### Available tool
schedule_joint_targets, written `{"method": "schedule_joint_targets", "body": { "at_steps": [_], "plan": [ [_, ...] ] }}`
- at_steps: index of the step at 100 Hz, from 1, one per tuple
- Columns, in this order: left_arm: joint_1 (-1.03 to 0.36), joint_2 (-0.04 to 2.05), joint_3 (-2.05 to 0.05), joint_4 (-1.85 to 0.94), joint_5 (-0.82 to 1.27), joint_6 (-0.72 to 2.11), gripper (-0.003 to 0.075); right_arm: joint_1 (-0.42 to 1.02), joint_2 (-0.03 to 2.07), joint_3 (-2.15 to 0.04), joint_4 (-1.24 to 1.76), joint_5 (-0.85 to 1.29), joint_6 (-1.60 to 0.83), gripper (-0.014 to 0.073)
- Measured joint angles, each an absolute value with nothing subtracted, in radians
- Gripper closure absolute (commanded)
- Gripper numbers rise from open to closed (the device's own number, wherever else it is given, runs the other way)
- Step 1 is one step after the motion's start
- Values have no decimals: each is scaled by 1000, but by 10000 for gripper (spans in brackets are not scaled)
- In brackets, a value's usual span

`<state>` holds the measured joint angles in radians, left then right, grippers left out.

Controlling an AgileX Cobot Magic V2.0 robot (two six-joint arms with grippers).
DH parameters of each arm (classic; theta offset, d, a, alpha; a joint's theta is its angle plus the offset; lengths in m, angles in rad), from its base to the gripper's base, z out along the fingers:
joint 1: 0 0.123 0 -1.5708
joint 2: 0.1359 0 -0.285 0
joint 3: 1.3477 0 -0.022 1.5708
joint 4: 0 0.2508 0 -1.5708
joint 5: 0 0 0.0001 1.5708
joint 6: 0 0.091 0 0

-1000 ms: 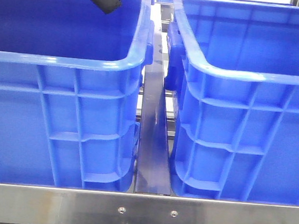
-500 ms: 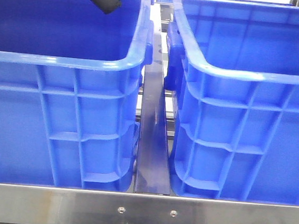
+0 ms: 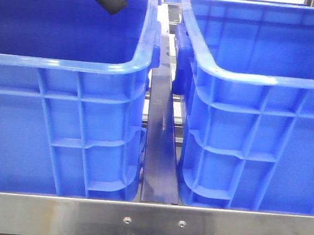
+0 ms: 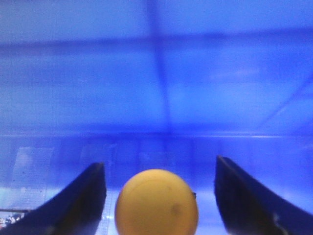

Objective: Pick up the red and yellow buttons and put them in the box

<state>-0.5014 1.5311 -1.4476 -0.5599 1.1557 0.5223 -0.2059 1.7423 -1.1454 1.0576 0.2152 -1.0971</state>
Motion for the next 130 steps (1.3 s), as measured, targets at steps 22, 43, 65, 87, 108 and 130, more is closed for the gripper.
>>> {"method": "schedule_joint_targets", "body": {
  "at_steps": [22,43,65,87,108,130],
  "plan": [
    [-501,1531,-1448,-560,1133,522,158,-206,1687,-1145,1053,233,-1097,86],
    [-501,1531,-1448,-555,1086,522,225,-208,1573,-1122,1035,301,-1097,195],
    [-501,1531,-1448,-396,1017,373,574,-208,1407,-997,1028,315,-1099,630],
    [-501,1499,-1409,-232,919,217,741,-208,1215,-854,1026,314,-1099,696],
    [-499,1407,-1319,-55,794,56,741,-208,1044,-752,1026,333,-1099,696],
    [-409,1296,-1178,0,742,9,741,-208,877,-668,1025,352,-1099,696]
  ]
}}
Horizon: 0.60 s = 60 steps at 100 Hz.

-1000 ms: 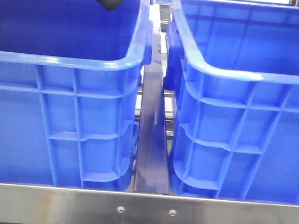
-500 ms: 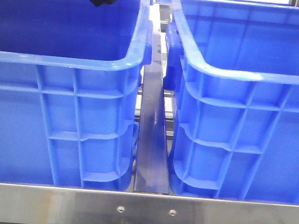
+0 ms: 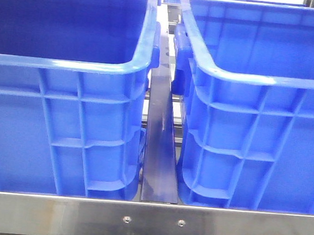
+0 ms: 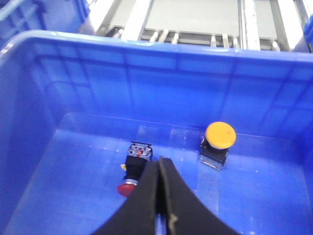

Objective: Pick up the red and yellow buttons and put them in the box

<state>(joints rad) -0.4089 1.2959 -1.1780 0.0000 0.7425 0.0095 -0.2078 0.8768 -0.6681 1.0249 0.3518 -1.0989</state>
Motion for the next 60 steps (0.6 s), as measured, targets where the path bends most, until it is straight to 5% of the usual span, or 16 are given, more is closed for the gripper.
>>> {"method": "schedule_joint_targets", "body": {
  "at_steps": [60],
  "plan": [
    [-33,759,-804,9,519,7,741,-208,502,-479,1022,363,-1099,696]
  ]
}}
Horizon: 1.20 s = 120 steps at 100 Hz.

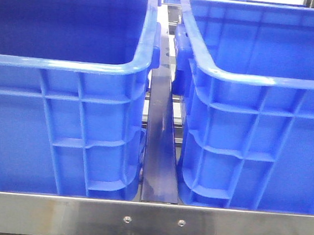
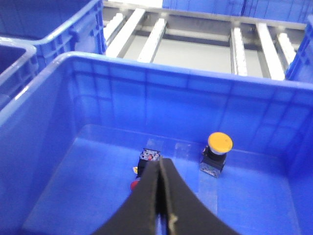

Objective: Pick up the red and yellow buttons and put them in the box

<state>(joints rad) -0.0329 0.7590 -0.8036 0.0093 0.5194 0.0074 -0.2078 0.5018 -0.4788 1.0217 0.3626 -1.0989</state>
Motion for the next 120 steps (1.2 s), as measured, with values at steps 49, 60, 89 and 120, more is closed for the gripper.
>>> {"method": "schedule_joint_targets", "body": {
  "at_steps": [49,60,89,120],
  "plan": [
    [-28,327,-500,12,398,7,741,-160,322,-448,1020,406,-1105,696],
    [-28,266,-457,12,376,7,741,-160,230,-403,1020,406,-1105,696],
    [-28,204,-412,13,361,7,741,-160,36,-268,1018,420,-1108,696],
    [-28,204,-411,11,361,7,741,-160,22,-264,1018,429,-1108,696]
  ]
}}
